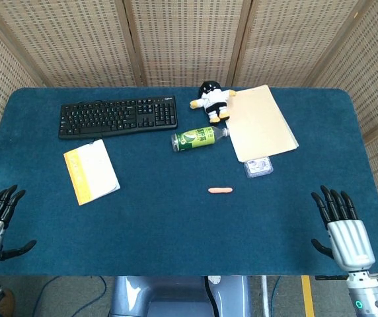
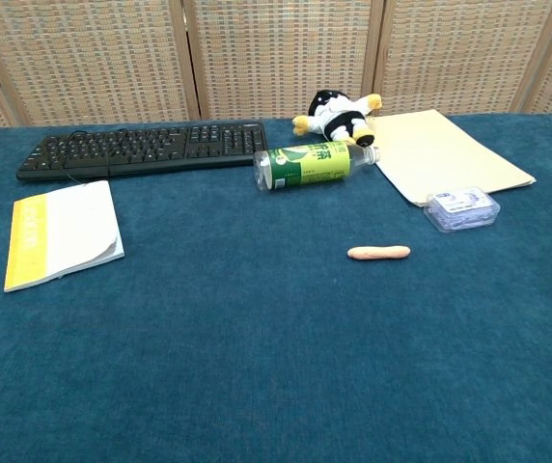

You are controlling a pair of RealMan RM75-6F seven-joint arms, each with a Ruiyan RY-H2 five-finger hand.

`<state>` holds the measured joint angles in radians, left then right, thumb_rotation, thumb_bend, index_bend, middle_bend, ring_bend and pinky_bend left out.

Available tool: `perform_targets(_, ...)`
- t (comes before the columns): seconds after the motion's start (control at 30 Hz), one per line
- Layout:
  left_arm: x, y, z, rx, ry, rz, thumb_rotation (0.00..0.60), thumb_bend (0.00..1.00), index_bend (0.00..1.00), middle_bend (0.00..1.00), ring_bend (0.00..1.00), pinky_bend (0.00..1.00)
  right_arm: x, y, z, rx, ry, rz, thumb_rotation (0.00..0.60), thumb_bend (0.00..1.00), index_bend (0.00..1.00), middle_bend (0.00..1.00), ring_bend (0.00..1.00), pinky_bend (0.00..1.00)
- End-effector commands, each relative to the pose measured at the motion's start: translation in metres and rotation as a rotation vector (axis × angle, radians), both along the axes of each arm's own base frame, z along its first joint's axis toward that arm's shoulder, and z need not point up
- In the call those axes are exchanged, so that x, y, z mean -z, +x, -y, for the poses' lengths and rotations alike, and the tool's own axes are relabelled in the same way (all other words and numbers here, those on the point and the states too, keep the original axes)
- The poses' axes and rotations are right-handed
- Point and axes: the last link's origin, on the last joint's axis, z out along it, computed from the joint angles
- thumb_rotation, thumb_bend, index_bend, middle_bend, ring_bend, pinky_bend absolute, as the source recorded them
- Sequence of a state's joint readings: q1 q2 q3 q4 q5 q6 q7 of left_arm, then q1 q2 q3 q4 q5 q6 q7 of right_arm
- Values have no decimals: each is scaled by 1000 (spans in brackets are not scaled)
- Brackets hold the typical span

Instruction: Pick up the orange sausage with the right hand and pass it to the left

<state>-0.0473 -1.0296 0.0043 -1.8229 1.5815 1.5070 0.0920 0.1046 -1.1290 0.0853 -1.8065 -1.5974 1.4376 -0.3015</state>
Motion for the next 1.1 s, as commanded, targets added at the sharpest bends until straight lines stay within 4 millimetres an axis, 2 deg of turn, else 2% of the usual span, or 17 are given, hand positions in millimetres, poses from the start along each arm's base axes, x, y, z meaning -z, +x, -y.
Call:
perform_targets(0.03,4,-1,-3,-9,7,-8,600,0,0,0,0,0,16,32,59,-108,104,55,600,3,130,0,0,0)
perform_targets(0.1,5,-1,-5,-16,8,-9,600,0,0,0,0,0,25,42,82,-131,148,77,600,39,218,0,0,0)
perform_targets(0.27,7,-4,-9,-35,6,-13,600,0,0,0,0,0,55,62,123,-105,251,161,600,190,350,0,0,0)
perform_targets(0.33,8,-5,-11,-43,4,-15,600,0,0,0,0,0,66,66,134,-80,281,180,600,254,374,0,0,0)
perform_targets(0.37,10,-8,-15,-60,-1,-18,600,0,0,0,0,0,83,67,147,-44,323,174,600,285,379,0,0,0)
perform_targets(0.47,10,-11,-19,-79,-2,-20,600,0,0,0,0,0,105,66,161,1,343,161,600,357,389,0,0,0)
perform_targets(0.6,12,-12,-21,-90,-4,-24,600,0,0,0,0,0,125,62,167,37,363,133,600,423,412,0,0,0)
perform_targets(0.77,14,-13,-23,-96,-9,-30,600,0,0,0,0,0,137,63,172,53,371,124,600,481,426,0,0,0)
perform_targets(1.1,17,-13,-24,-103,-14,-38,600,0,0,0,0,0,155,74,177,58,386,126,600,486,435,0,0,0)
